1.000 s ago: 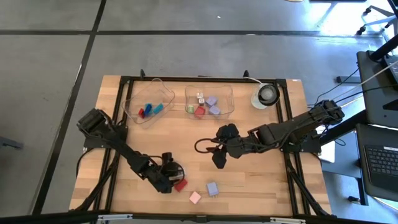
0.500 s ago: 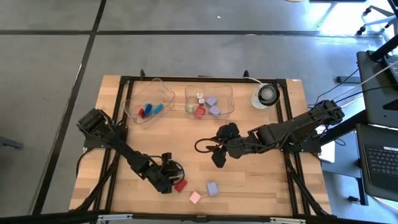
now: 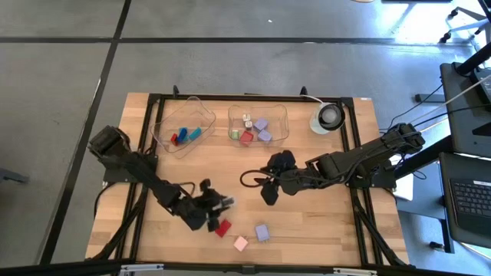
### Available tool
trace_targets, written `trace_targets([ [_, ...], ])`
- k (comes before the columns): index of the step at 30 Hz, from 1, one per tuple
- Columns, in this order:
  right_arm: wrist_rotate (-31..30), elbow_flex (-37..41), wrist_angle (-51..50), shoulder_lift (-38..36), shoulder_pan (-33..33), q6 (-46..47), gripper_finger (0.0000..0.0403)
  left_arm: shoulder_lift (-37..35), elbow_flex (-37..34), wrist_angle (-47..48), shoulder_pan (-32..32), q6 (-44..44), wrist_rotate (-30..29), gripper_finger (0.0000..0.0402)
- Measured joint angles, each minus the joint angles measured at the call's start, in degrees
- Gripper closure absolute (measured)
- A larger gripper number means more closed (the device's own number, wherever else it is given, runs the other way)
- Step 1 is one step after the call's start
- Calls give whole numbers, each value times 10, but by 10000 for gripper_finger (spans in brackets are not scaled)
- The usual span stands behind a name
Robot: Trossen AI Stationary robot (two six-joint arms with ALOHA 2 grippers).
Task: Pick & Place Office items
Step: Put the white digital timer into the left transparent bin
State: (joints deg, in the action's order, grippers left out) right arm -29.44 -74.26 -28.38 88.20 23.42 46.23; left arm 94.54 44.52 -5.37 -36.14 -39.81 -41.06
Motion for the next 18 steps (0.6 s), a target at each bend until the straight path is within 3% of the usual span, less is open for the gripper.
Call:
trace_targets([
  [6, -30, 0, 0, 0, -1, 0, 186, -92, 0, -73, 25, 76, -103, 243],
  [12, -55, 0, 0, 0, -6, 0, 186, -163, 1, -192, 54, 240, -66, 242],
  [18, -62, 0, 0, 0, -17, 0, 186, -205, 1, -303, 76, 346, -34, 239],
])
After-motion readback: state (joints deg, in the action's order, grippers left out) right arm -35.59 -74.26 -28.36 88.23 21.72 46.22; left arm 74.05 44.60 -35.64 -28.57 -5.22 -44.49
